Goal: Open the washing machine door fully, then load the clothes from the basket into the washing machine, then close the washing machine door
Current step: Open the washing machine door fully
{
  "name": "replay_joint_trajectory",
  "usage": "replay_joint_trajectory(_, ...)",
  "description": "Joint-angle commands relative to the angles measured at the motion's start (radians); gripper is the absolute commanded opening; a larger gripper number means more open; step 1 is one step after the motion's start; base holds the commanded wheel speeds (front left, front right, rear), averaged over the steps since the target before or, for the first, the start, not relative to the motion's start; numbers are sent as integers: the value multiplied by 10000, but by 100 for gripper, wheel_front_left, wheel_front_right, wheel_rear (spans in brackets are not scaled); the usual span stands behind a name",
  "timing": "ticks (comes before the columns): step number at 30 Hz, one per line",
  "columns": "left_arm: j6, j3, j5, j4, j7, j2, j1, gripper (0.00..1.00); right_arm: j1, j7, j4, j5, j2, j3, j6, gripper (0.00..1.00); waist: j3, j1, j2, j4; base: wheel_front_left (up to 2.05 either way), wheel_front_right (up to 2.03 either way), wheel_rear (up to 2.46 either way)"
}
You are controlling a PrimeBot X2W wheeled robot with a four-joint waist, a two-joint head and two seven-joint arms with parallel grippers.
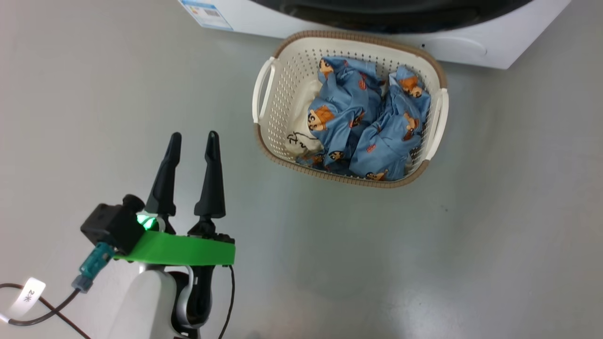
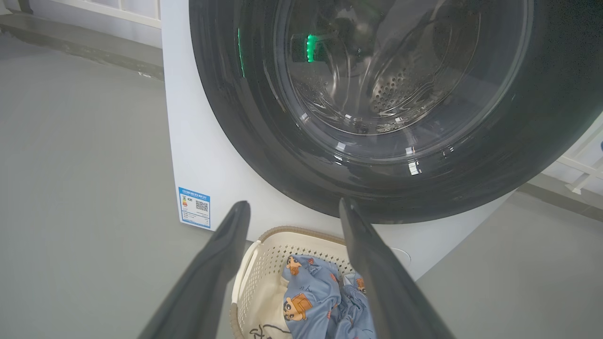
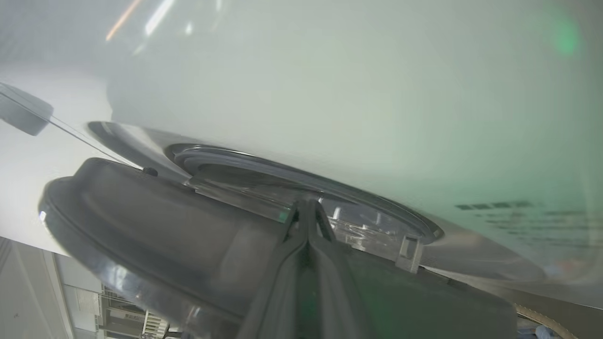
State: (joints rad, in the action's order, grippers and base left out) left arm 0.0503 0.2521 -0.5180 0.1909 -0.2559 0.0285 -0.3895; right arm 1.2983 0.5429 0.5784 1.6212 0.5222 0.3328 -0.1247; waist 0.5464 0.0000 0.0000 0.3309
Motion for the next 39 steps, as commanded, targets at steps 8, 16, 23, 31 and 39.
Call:
replay_joint_trajectory(8, -46, -577, 149, -104, -59, 218, 459, 100, -1421, 611, -498, 74, -242, 364, -60, 0, -951, 0, 0, -130, 0, 0, 0)
replay_joint_trajectory(16, 6, -777, 403, 72, -59, 218, 888, 100, -2545, 842, -806, 240, -306, 389, -60, 0, -1745, 0, 0, -135, 0, 0, 0)
replay_joint_trajectory(23, 115, -1080, 706, 351, -59, 218, 1365, 100, -3956, 1039, -1168, 359, -609, 523, -60, 0, -2675, 0, 0, -71, 0, 0, 0)
replay_joint_trajectory(31, 298, -1132, 1034, 730, -59, 218, 1899, 100, -5510, 1012, -1801, 423, -923, 502, -60, 0, -3701, 0, 0, 374, 0, 0, 0)
replay_joint_trajectory(39, 466, -1280, 1236, 1176, -59, 272, 2278, 100, -7091, 1022, -2425, 559, -1316, 263, -60, 0, -4402, 0, 0, 1098, 0, 0, 0)
